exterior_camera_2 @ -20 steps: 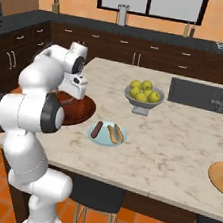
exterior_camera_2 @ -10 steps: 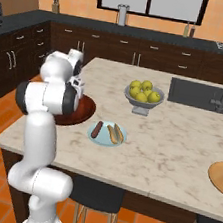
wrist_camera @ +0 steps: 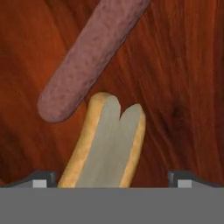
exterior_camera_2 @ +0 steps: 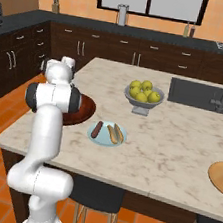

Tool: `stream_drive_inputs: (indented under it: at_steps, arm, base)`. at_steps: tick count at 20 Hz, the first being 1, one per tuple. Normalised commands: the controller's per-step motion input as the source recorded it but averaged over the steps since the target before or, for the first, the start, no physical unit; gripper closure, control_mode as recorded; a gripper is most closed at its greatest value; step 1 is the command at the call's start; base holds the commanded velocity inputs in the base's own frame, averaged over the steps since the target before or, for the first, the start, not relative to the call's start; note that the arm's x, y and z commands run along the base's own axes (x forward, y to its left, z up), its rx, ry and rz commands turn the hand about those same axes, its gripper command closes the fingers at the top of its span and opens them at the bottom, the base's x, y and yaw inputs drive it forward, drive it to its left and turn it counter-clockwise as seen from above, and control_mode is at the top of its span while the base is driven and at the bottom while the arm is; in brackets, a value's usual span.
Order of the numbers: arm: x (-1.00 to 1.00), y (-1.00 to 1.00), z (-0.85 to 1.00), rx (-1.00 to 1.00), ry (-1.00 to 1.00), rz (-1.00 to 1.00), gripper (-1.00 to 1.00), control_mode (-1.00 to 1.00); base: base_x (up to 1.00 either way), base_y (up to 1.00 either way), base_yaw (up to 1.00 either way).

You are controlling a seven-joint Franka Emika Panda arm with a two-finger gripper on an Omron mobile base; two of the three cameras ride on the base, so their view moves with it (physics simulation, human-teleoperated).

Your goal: Place one bun and one sausage from the bowl on each plate.

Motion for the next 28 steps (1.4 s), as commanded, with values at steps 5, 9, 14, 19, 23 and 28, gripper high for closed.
stream_drive_inputs:
  at_steps: [5, 9, 14, 19, 23, 28]
  arm:
    - [-0.14, 0.18, -0.44, 0.00, 0.00, -0.04, -1.00, -1.00]
    - [-0.63, 0.01, -0.22, 0.00, 0.00, -0.22, -1.00, -1.00]
    - [-0.63, 0.00, -0.25, 0.00, 0.00, -0.23, -1.00, -1.00]
    - [-0.39, 0.00, -0.78, 0.00, 0.01, -0.22, -1.00, -1.00]
    - [-0.36, 0.05, -1.00, -0.04, 0.05, -0.19, -1.00, -1.00]
    - [-0.55, -0.10, -0.42, -0.01, -0.07, -0.13, 1.00, -1.00]
  base:
    - [0.00, 0.00, 0.00]
    - [0.00, 0.00, 0.00]
    - [0.00, 0.00, 0.00]
    - [0.00, 0.00, 0.00]
    - [0.00, 0.00, 0.00]
    - [0.00, 0.00, 0.00]
